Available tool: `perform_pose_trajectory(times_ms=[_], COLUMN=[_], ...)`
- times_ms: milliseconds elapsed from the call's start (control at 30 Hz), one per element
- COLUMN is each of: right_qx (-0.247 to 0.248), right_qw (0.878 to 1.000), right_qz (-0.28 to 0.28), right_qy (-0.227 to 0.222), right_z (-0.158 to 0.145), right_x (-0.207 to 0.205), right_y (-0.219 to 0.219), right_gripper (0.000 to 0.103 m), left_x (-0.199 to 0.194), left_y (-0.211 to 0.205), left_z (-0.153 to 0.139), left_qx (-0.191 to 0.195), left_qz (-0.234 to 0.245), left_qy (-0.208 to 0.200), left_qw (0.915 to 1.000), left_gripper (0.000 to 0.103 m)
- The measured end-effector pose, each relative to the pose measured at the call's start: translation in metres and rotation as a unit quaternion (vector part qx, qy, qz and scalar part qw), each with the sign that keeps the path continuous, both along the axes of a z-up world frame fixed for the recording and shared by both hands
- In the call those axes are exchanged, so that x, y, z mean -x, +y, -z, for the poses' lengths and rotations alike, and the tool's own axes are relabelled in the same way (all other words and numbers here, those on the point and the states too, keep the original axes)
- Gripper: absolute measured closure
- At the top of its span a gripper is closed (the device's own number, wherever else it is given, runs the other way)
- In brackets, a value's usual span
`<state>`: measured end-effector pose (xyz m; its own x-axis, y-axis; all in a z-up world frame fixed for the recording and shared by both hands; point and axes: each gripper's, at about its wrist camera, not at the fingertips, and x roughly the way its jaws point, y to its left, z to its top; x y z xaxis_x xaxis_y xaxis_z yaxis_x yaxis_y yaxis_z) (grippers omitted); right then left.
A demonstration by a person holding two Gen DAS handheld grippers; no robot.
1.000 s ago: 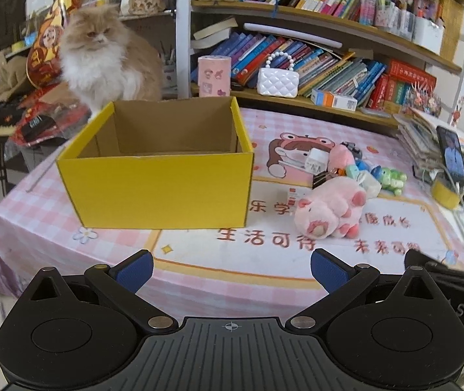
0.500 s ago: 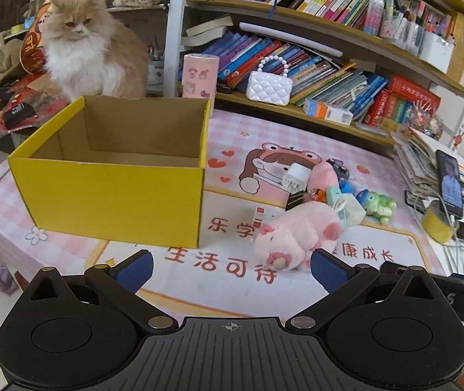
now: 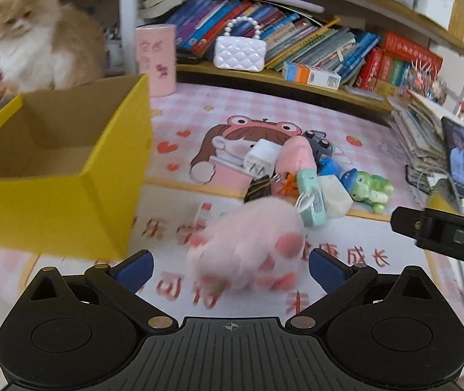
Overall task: Organize objects
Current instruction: 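Grasp the pink plush pig with the left tool while the right tool grasps the green frog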
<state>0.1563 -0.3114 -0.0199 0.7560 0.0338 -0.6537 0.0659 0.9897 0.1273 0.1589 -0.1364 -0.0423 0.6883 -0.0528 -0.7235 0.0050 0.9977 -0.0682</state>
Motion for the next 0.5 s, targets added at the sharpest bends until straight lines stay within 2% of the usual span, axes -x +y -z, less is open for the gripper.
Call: perform_pose_trajectory(times_ms=[167,300,333,367,400,500], right_qx=[-0.004,0.003,0.007,0.011,0.013,0.013], right_qw=[1.000,0.999,0.999,0.999,0.999,1.000], right_qz=[-0.027,-0.038,-0.038,-0.037,-0.034,-0.023], right_qy=[0.000,-0.004,-0.007,-0.010,-0.010,-0.011], right_z=[0.002,0.004,0.005,0.007,0.009,0.016], right_x=[-0.013,-0.019,-0.022,-0.025,-0.029,-0.045], right_y=[-0.007,-0.011,-0.013,-0.016,-0.018,-0.026], right_gripper=[0.000,0.000,0.000,0.000,0.002,0.002], left_x=[-0.035,-0.048,-0.049,-0.048,-0.047,-0.038], left_y=[-0.021,-0.030,-0.032,-0.034,-0.035,-0.031], left_z=[0.019,0.033,0.034,0.033,0.029,0.015], left_qx=[-0.041,-0.061,-0.064,-0.063,-0.059,-0.038], left_qz=[0.007,0.019,0.022,0.028,0.034,0.023], left_qy=[0.004,0.017,0.014,0.010,0.009,0.002], left_qw=[0.9991,0.9978,0.9976,0.9976,0.9977,0.9990], left_gripper=[0.002,0.008,0.012,0.026,0.035,0.042])
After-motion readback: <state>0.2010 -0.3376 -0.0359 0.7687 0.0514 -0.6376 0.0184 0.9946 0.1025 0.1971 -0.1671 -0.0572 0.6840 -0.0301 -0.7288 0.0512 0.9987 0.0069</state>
